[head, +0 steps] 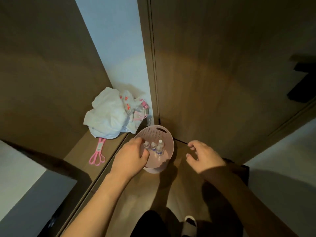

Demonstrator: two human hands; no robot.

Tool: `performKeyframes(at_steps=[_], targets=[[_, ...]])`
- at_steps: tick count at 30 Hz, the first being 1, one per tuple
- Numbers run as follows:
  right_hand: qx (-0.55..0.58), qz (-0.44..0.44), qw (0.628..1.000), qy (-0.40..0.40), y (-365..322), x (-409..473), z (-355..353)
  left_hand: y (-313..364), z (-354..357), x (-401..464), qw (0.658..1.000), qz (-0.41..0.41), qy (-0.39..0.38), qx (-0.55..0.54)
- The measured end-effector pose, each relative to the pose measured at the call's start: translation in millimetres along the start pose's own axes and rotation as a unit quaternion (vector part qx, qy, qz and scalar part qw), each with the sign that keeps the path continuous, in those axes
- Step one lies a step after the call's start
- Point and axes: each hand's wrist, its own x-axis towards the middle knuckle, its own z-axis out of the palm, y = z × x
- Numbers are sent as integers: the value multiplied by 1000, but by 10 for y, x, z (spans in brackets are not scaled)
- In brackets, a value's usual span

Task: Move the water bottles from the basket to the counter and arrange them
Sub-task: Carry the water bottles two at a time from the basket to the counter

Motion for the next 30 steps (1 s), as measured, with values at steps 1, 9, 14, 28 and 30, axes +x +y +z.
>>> performKeyframes(at_steps=[1, 9, 14, 28, 30], targets=[[-4, -5, 1000, -9, -20, 216, -64, 3, 2, 123, 1000, -12, 2, -8], [6, -71, 996, -50, -161, 1667, -231, -336, 183, 1229, 994, -93, -41, -32], [-45, -107, 986, -117, -305, 2418, -379, -446, 198, 1971, 992, -111, -24, -49], [-208, -257, 904, -271, 293, 5005, 1198, -1172, 2244, 2832, 953, -283, -16, -110], [-239, -260, 889, -293, 615, 5469, 1899, -1392, 3055, 3004, 945, -303, -52, -112]])
